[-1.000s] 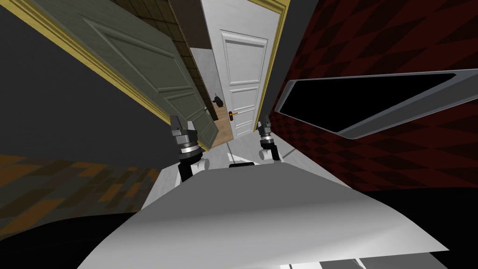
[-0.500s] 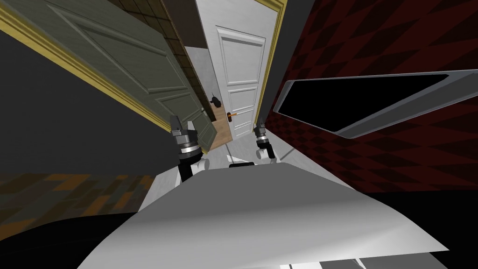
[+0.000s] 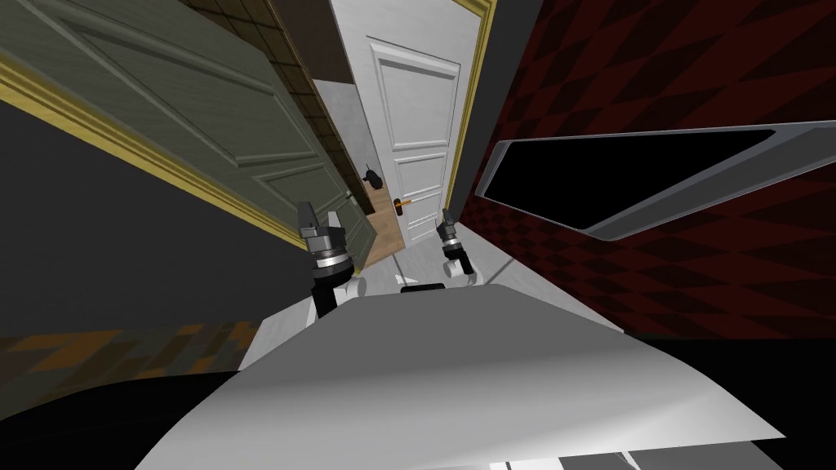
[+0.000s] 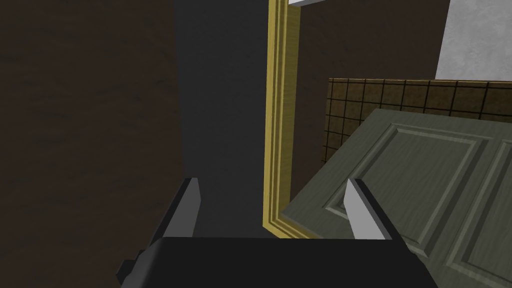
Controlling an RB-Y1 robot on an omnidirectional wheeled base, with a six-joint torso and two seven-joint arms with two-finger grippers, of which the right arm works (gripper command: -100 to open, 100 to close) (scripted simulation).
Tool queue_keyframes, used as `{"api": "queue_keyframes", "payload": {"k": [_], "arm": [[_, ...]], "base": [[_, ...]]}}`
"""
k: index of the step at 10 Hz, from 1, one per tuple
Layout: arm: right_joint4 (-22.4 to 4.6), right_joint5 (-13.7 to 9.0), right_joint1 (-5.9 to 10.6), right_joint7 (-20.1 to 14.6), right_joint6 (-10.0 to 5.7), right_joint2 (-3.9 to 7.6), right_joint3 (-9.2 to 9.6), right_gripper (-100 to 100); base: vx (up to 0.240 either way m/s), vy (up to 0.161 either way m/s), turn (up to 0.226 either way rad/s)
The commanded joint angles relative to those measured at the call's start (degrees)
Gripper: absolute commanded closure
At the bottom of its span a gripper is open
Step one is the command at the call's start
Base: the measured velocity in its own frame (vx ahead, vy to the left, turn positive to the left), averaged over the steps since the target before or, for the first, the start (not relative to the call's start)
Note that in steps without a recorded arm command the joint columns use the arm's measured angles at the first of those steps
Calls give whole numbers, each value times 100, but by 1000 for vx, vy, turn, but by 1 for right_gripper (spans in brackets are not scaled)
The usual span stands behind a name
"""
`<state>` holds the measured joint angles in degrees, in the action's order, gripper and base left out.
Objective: Push the door open
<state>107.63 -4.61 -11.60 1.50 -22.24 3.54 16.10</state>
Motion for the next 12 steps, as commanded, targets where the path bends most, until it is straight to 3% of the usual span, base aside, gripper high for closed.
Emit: {"api": "queue_keyframes", "payload": {"k": [1, 12], "arm": [[-158, -1, 126, -37, 57, 9, 105, -100], [-1482, -16, 922, -322, 127, 89, 836, -100]], "base": [[77, 19, -85], [96, 29, -83]]}}
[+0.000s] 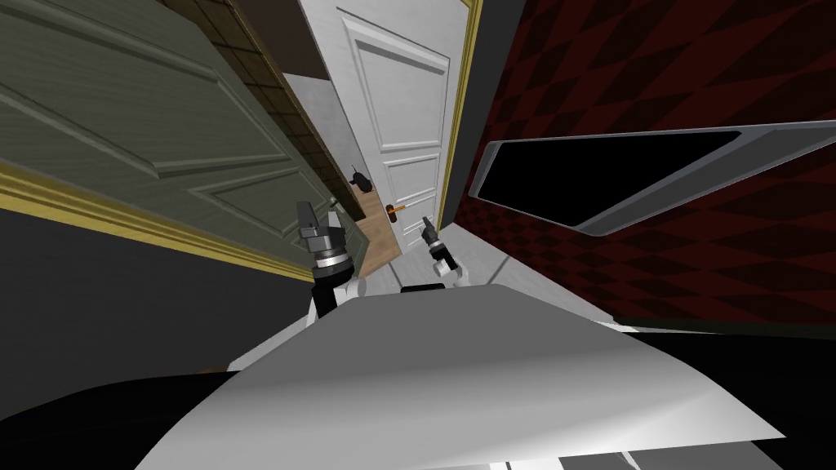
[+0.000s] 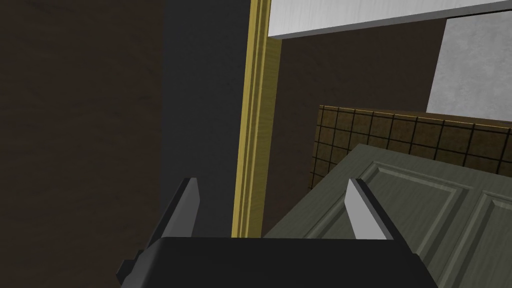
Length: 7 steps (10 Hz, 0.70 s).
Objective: Push the door open
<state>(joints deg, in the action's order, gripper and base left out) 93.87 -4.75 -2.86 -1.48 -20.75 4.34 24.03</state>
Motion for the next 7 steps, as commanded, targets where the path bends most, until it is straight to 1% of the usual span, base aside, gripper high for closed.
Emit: {"api": "queue_keyframes", "payload": {"k": [1, 6, 7], "arm": [[-227, -4, 121, -50, -15, 13, 110, -100], [-820, -11, 477, -177, 16, 23, 437, -100], [-820, -11, 477, -177, 16, 23, 437, -100]], "base": [[104, 24, -83], [95, 37, -81], [56, 28, -21]]}}
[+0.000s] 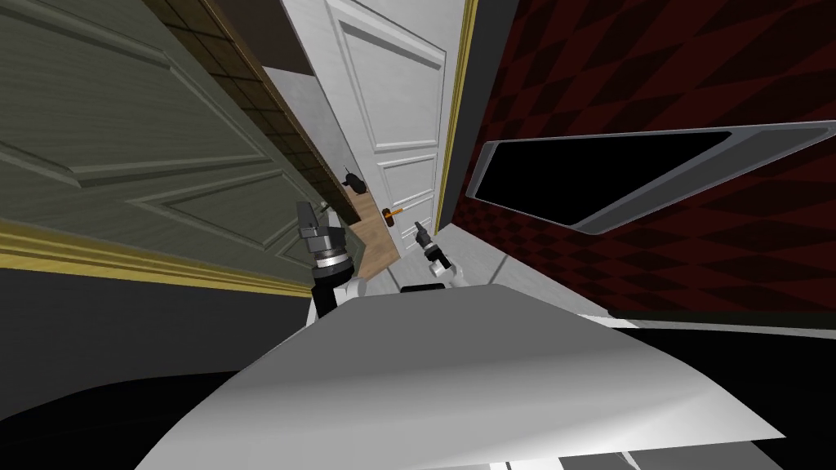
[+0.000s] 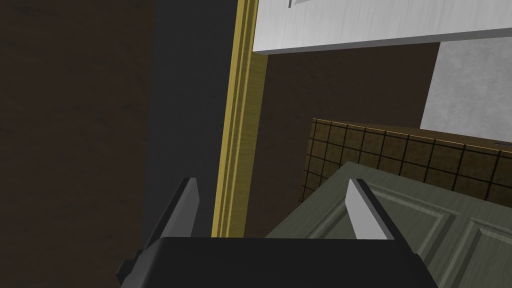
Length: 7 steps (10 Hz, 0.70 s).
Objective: Push the door open
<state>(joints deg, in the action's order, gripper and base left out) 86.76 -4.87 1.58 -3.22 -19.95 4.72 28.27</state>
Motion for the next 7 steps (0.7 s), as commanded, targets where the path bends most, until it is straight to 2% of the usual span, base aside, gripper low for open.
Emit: {"api": "queue_keyframes", "payload": {"k": [1, 3, 4, 6, 7], "arm": [[-226, 1, 103, -28, -58, -13, 78, -100], [-450, -2, 238, -76, -46, -15, 201, -100], [-671, -5, 371, -123, -34, -18, 324, -100], [-888, -7, 501, -170, -23, -22, 443, -100], [-1088, -9, 621, -213, -12, -29, 554, -100]], "base": [[49, 19, -52], [75, 35, -78], [141, 48, -114], [105, 49, -104], [125, 62, -112]]}}
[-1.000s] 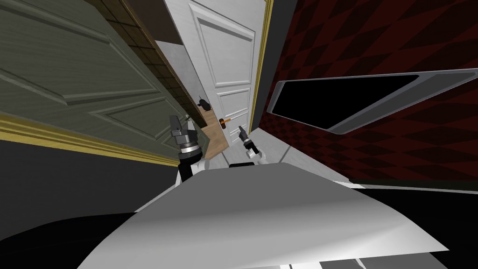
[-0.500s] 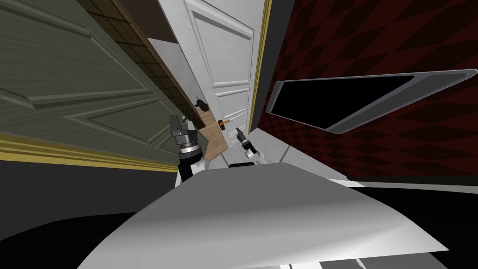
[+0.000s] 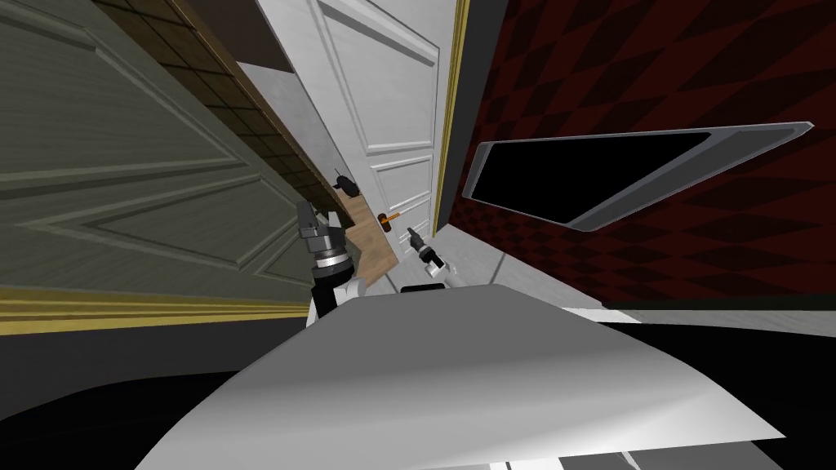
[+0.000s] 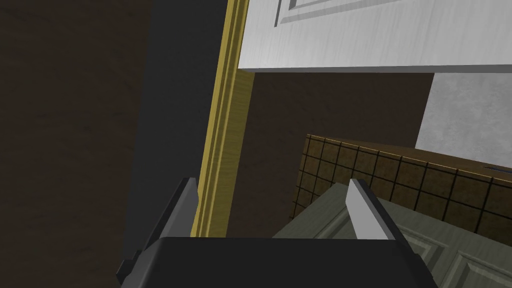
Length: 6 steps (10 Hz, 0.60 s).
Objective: Push the door open
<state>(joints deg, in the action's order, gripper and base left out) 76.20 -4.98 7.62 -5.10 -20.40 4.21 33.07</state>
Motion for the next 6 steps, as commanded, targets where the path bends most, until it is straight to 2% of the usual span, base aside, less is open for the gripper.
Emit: {"api": "queue_keyframes", "payload": {"k": [1, 3, 6], "arm": [[-233, -1, 138, -69, 43, 14, 185, -100], [-416, -3, 247, -108, 53, 5, 286, -100], [-674, -6, 403, -163, 67, -10, 429, -100]], "base": [[168, 80, -147], [140, 71, -70], [91, 41, -53]]}}
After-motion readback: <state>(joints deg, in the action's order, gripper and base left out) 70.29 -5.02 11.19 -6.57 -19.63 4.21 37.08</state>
